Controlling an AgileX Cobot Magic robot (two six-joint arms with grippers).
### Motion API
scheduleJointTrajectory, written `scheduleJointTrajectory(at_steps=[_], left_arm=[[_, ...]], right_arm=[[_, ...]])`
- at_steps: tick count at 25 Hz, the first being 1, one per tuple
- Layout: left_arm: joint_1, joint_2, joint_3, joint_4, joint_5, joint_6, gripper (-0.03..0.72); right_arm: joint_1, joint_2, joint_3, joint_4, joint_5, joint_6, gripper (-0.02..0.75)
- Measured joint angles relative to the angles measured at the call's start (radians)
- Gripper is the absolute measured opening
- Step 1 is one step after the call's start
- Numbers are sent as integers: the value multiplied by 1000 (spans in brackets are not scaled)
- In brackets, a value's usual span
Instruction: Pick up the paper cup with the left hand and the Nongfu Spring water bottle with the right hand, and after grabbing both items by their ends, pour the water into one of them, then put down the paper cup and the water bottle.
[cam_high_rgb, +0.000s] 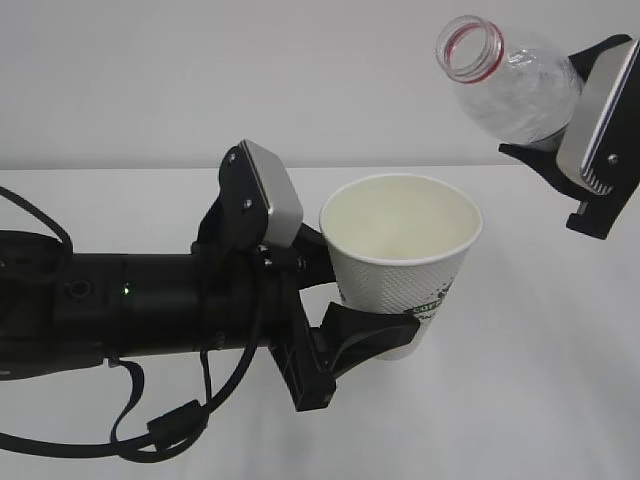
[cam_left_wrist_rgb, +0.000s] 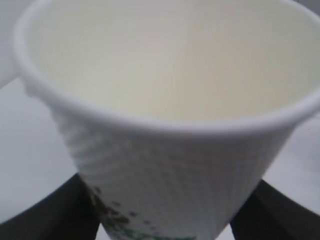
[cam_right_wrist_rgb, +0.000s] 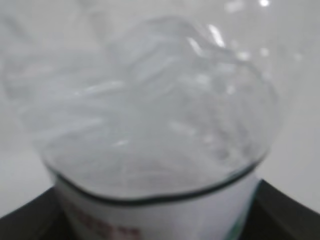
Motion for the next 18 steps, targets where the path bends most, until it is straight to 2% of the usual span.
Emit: scheduleJointTrajectory(at_steps=[7,12,18], left_arm=[[0,0,0,8,0,0,516],[0,0,0,69,-9,0,516],[0,0,0,82,-22,0,516]], right_arm=[[0,0,0,0,0,-46,522],[0,0,0,0,0,-71,523],[0,0,0,0,0,-112,523]])
